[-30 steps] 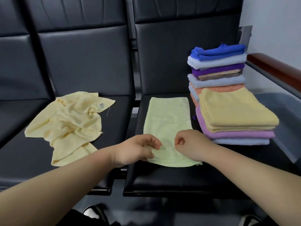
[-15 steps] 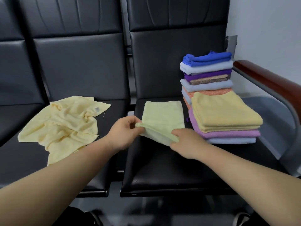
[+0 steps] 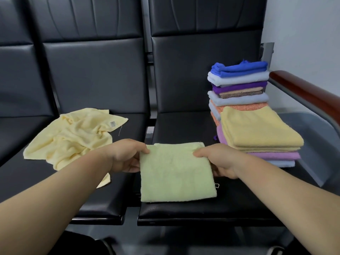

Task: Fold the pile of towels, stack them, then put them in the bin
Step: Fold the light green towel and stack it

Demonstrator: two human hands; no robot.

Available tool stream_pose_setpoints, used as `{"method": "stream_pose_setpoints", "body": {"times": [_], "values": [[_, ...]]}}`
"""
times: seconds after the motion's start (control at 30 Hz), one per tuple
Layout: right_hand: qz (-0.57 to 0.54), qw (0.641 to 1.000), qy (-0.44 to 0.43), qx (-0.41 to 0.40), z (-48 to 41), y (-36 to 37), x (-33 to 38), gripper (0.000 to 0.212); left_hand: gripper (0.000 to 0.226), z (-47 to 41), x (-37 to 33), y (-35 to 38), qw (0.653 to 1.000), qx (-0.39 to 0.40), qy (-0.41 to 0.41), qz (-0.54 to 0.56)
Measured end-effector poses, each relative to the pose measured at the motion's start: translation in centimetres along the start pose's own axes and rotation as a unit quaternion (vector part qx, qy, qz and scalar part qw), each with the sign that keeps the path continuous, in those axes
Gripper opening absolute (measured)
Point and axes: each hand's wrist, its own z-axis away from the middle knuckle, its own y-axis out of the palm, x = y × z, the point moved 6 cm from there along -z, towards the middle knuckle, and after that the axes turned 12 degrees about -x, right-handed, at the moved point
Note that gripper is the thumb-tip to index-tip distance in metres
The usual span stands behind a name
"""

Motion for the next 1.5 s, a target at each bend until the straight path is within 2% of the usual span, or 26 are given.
{"method": "stream_pose_setpoints", "body": {"times": [0.13,0.3,0.37,0.53,0.63,0.77,0.87,0.97,1.07,1.13,1.23,1.33,1.5], "values": [[0.084,0.988,-0.083,-0.097,-1.3,-0.1,1.1,0.025,0.012,-1.9,-0.5,0.4,0.998,-0.058,0.036,0.015],[0.24,0.936,-0.155,-0.207,-4.2,-0.6,2.6,0.025,0.012,-4.6,-1.7,1.7,0.986,-0.124,0.11,-0.001],[0.275,0.921,-0.158,-0.225,-5.0,-0.6,2.6,0.023,0.017,-5.6,-1.7,2.1,0.976,-0.16,0.136,-0.059],[0.333,0.896,-0.168,-0.24,-6.8,0.2,2.3,0.015,0.023,-7.1,-1.9,3.1,0.927,-0.236,0.185,-0.225],[0.349,0.883,-0.17,-0.264,-6.9,0.3,2.3,0.023,0.026,-7.6,-1.3,3.2,0.909,-0.25,0.17,-0.285],[0.404,0.882,-0.087,-0.225,-7.1,0.3,1.5,0.044,0.041,-7.3,-0.5,3.3,0.918,-0.203,0.117,-0.32],[0.454,0.872,-0.086,-0.159,-7.4,1.0,1.2,0.044,0.032,-6.4,0.0,3.8,0.933,-0.159,0.112,-0.304],[0.422,0.888,-0.097,-0.151,-6.8,1.5,1.6,0.034,0.021,-5.6,0.2,3.5,0.95,-0.18,0.124,-0.224],[0.295,0.933,-0.118,-0.168,-5.3,1.6,2.5,0.04,0.025,-4.1,-0.9,2.8,0.949,-0.225,0.164,-0.147],[0.215,0.95,-0.141,-0.179,-4.2,0.8,3.7,0.043,0.03,-2.6,-2.4,2.2,0.941,-0.255,0.193,-0.114],[0.16,0.94,-0.216,-0.212,-2.2,-2.0,6.7,0.044,0.03,-0.2,-5.7,1.9,0.93,-0.281,0.226,-0.068],[0.102,0.931,-0.265,-0.229,-0.5,-6.0,9.2,0.054,0.024,1.1,-9.0,3.8,0.937,-0.26,0.233,-0.031],[0.155,0.91,-0.235,-0.304,-0.6,-16.0,9.2,0.052,0.025,1.4,-14.4,11.4,0.957,-0.186,0.221,0.007]]}}
